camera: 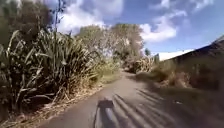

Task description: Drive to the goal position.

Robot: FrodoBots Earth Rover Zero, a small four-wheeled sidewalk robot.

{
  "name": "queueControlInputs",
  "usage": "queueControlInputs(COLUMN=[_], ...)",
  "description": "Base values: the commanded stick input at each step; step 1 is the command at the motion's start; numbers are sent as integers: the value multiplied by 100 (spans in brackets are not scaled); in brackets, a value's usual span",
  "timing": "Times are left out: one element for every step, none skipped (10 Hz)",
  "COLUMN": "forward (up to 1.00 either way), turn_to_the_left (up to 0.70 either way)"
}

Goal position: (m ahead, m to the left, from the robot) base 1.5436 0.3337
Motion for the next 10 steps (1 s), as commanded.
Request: queueControlInputs(forward=[70, 70, 70, 70, 70, 70, 70, 70, 70, 70], turn_to_the_left=[-36, -36, -36, -36, -36, -36, -36, -36, -36, -36])
